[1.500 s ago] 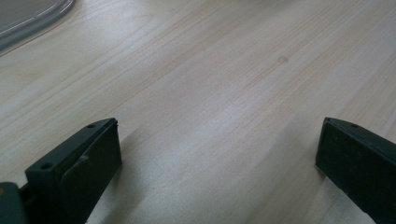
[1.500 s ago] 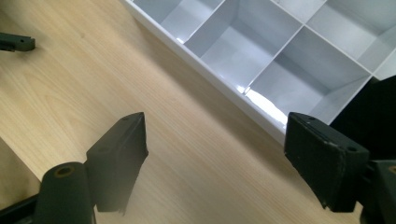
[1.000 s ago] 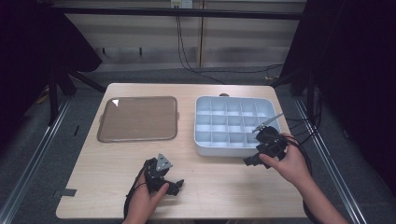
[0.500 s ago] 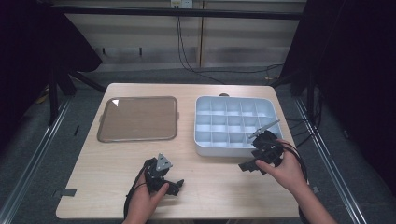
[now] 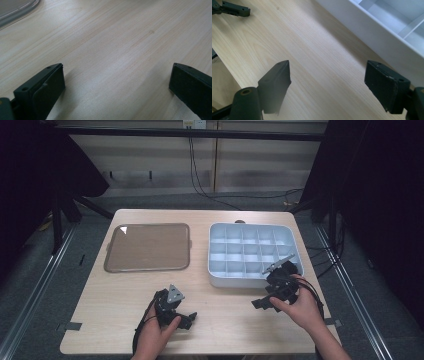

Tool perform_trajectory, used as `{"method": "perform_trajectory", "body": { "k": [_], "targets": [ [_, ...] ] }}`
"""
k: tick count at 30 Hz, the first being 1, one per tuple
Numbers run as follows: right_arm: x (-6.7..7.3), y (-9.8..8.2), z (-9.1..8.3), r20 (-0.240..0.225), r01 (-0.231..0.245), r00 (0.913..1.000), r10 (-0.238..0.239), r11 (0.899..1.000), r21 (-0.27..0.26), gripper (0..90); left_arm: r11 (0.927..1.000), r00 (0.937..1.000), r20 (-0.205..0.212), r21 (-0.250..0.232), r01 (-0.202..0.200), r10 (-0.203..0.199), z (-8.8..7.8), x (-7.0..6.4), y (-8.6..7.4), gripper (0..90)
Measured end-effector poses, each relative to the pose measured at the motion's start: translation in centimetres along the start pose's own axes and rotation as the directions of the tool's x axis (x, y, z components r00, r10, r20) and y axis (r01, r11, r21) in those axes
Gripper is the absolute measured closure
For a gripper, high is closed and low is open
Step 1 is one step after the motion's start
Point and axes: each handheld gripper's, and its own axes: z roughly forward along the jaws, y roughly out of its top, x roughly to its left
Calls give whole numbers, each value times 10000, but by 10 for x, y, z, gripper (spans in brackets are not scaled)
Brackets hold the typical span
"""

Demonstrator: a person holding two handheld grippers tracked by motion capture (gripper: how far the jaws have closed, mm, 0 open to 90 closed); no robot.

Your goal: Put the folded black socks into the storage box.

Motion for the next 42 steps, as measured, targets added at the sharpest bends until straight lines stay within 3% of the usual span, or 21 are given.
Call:
{"method": "perform_trajectory", "body": {
  "k": [42],
  "targets": [
    [17, -18, 45, -264, 27, 9996, -32, 9998, -200, 199, 10000, 10000, 4, -3, 9, -9, 0, 0, 0, 0]
  ]
}}
